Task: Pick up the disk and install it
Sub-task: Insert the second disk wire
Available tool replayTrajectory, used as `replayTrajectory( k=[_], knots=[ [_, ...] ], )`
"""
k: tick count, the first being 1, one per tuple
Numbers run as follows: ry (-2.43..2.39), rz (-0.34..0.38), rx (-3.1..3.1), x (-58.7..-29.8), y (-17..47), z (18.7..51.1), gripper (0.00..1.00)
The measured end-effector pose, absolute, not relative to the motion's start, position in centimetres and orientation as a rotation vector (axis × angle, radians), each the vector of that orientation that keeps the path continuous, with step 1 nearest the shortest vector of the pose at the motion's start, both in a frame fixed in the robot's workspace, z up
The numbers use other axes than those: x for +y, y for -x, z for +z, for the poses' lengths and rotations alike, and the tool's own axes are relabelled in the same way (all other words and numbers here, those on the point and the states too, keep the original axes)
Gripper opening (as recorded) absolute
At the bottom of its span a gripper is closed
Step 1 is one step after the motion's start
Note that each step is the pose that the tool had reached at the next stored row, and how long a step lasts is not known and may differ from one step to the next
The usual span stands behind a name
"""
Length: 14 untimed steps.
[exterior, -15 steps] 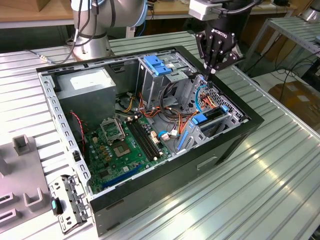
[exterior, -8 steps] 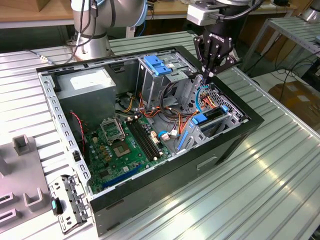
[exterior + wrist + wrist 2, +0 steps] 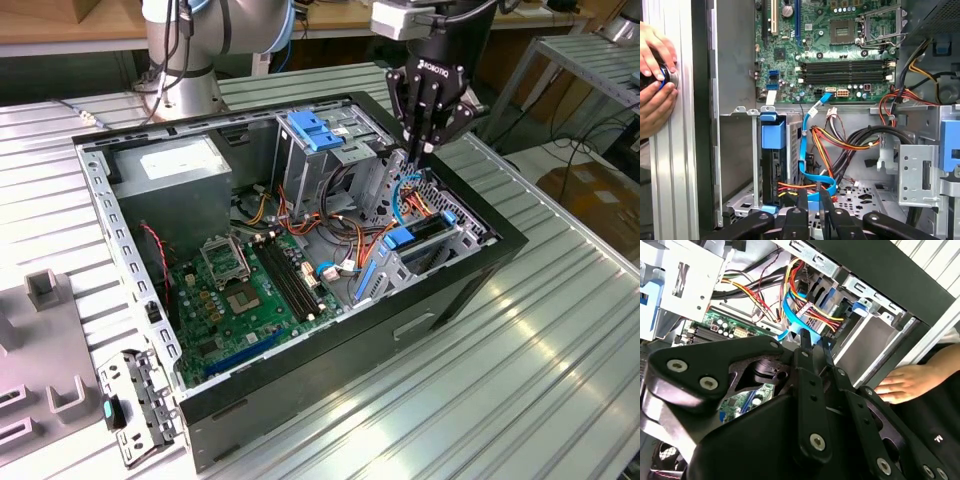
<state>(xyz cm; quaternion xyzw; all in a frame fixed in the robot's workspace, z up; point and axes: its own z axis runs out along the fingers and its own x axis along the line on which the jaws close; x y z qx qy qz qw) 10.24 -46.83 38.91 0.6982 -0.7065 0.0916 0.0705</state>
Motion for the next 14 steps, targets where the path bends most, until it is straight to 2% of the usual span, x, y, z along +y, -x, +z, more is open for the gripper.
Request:
replayTrajectory(
  k=[5, 9, 10, 11, 12, 14],
  knots=[
    [-2.091, 0.256, -2.116, -46.76, -10.35, 39.19, 0.24],
    [-2.069, 0.269, -2.111, -46.67, -10.73, 39.19, 0.24],
    [-2.053, 0.282, -2.105, -46.63, -11.01, 39.19, 0.31],
    [-2.044, 0.295, -2.098, -46.54, -11.12, 39.16, 0.31],
    [-2.040, 0.301, -2.094, -46.45, -11.16, 39.14, 0.38],
    [-2.031, 0.316, -2.086, -46.22, -11.18, 39.00, 0.38]
  ],
)
